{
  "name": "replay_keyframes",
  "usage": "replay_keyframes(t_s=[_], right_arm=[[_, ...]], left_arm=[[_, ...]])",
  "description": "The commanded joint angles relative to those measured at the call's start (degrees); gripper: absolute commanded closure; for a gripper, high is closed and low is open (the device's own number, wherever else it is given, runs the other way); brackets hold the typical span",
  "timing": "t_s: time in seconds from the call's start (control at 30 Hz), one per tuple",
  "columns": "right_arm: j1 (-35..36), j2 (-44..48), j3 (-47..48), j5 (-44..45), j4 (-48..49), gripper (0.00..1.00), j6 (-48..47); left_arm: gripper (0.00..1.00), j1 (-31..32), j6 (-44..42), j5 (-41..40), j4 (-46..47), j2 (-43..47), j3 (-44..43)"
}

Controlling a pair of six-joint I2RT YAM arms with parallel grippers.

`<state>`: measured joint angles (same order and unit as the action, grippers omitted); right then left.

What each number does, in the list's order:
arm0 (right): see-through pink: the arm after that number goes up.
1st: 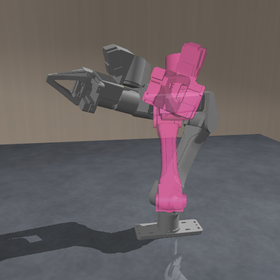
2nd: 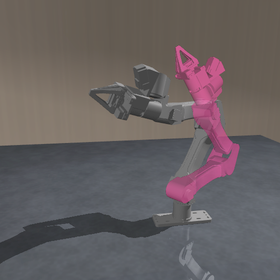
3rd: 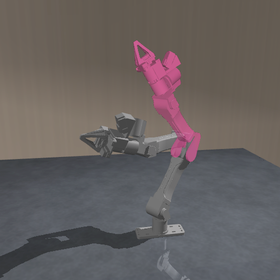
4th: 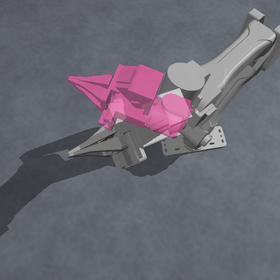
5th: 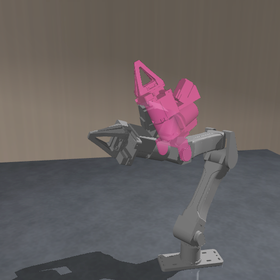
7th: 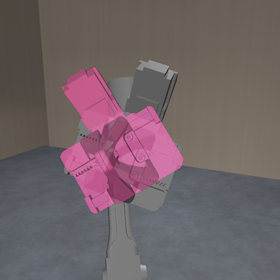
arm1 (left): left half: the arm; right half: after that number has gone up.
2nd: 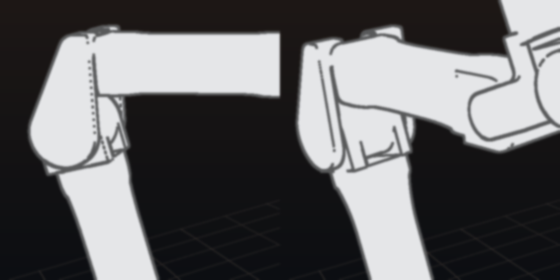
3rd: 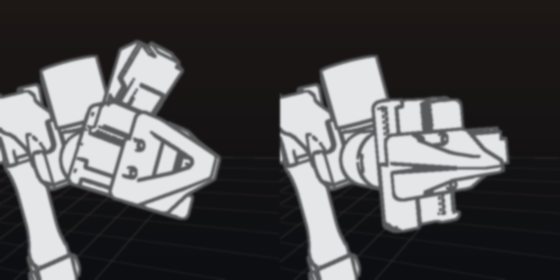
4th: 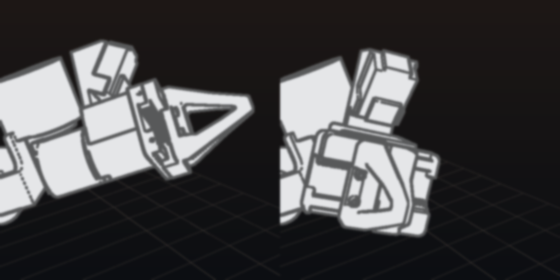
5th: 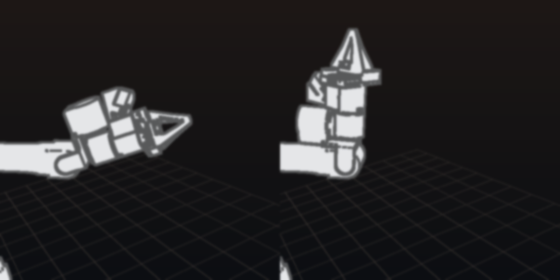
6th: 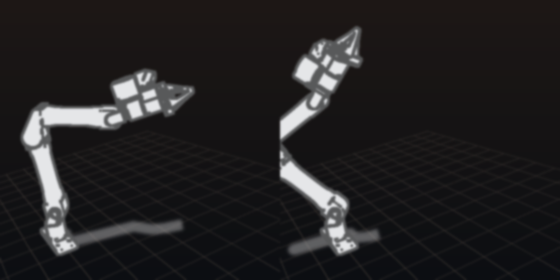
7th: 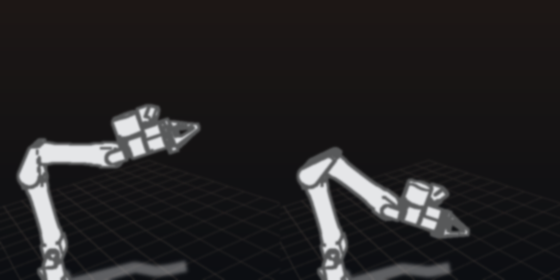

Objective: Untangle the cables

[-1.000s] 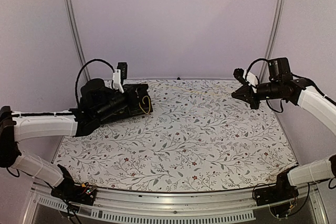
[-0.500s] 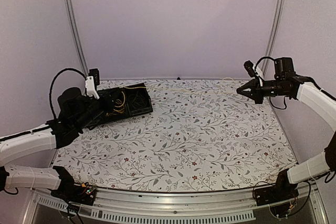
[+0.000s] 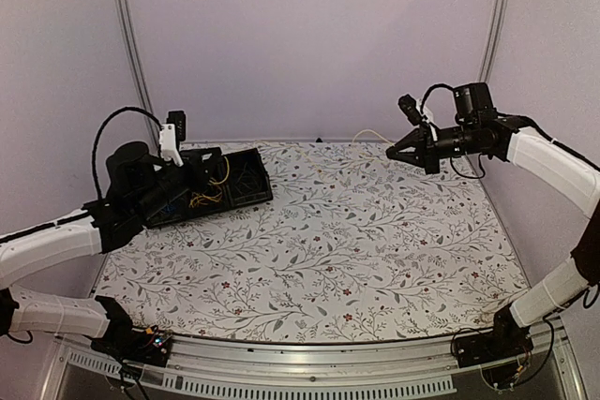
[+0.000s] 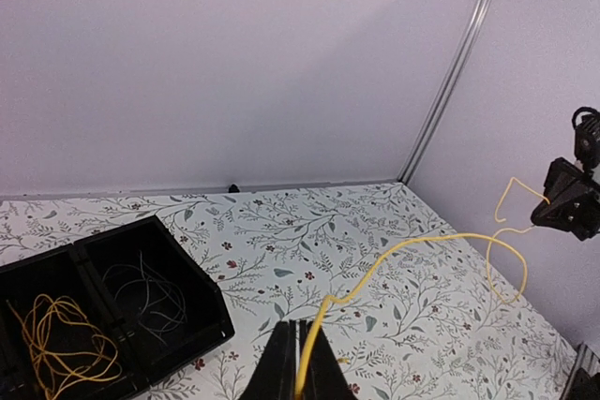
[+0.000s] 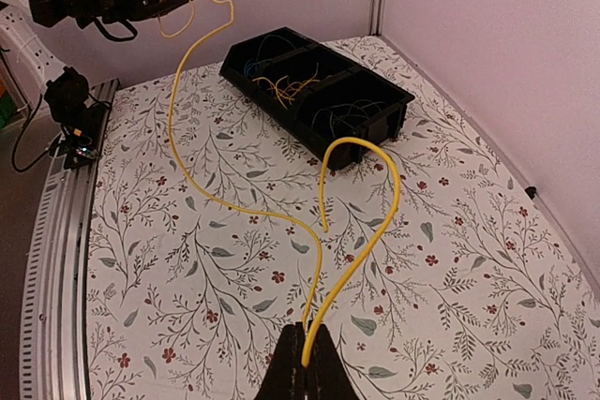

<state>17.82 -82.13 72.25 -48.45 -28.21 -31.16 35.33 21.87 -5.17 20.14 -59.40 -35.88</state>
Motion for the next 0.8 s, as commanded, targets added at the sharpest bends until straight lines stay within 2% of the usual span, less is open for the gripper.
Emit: replay_keyframes(t_s=[0.0,0.3,0.37,0.47,0.6,0.77], right_arm=[[5.0,-4.7,5.7,2.1,-1.3,1.00,0.5],[15.2,-17.5,16.9,1.3,-4.3,0.94,1.6],[16.3,-19.7,19.3,-0.3,-4.6,0.84,2.1],[16.5,-23.2,22.5,-5.9,-7.5,0.54,1.8],[16.5,-23.6,20.9,-5.2,-9.0,0.46,1.8],[16.5,-17.4,12.0,1.3,-8.2,0.43,0.0]], left_arm=[[1.00,-1.0,-4.8,1.0,-5.5,-0.3,-6.7],[1.00,-9.2,-9.8,2.5,-25.1,-5.8,-33.1],[1.00,-11.1,-9.9,4.3,-28.2,-7.9,-38.9],[1.00,-13.5,-9.1,7.2,-30.8,-10.9,-45.2],[1.00,-15.6,-8.3,9.1,-32.5,-13.5,-49.5],[1.00,-18.3,-8.0,9.6,-32.1,-14.2,-49.7]])
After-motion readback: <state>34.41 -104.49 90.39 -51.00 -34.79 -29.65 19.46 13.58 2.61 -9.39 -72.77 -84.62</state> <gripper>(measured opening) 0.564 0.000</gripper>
